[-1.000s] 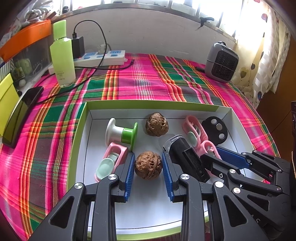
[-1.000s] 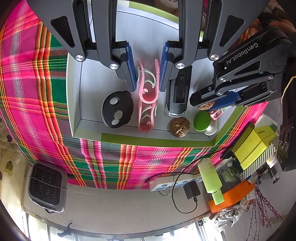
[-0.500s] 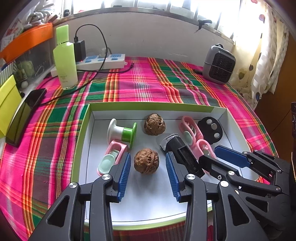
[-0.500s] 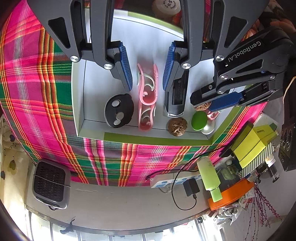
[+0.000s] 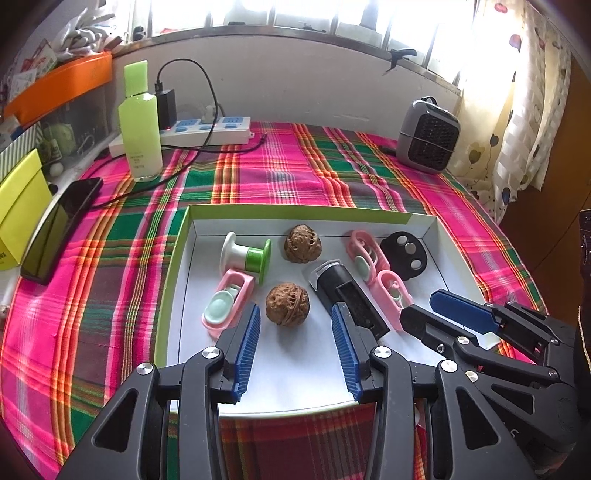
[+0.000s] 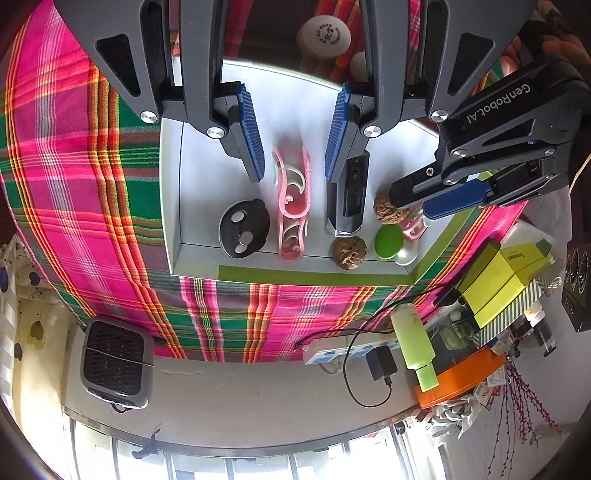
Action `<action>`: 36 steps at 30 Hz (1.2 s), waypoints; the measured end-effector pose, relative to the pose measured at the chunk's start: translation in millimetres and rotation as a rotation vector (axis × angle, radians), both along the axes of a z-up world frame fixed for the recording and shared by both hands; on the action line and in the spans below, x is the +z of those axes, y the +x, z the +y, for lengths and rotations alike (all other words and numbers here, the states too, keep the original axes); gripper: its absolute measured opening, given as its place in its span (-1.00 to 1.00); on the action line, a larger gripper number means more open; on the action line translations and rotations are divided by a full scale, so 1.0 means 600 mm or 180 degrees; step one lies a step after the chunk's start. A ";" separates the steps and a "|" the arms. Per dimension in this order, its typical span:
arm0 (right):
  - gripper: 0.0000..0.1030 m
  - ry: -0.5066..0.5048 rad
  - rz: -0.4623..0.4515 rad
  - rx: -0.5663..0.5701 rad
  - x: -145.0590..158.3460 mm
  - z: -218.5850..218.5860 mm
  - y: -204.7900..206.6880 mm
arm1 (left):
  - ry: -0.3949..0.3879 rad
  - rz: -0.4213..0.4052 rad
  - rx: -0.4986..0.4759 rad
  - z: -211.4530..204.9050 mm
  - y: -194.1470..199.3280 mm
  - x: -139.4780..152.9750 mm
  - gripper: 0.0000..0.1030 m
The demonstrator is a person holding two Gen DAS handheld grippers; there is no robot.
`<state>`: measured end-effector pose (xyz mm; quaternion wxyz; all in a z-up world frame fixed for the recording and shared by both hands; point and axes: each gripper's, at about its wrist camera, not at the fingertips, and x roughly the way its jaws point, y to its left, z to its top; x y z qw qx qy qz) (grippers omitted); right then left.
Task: Organize objects
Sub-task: 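Open both tools to release the clip and walnut in the box, then withdraw both open tools up and out of the box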
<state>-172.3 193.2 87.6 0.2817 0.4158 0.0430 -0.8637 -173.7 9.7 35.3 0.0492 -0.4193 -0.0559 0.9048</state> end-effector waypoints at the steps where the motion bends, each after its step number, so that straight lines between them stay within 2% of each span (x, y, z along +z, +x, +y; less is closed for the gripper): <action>1: -0.31 -0.0006 0.0005 -0.0001 0.001 0.001 0.002 | 0.0004 0.0005 -0.0005 0.000 0.003 0.001 -0.24; 28: -0.30 -0.0069 0.0169 -0.0075 0.021 0.038 0.086 | 0.0091 0.0113 -0.0040 0.012 0.093 0.019 -0.24; 36: -0.21 -0.0116 0.0214 -0.0110 0.025 0.055 0.107 | 0.0136 0.0155 -0.0044 0.008 0.116 0.020 -0.24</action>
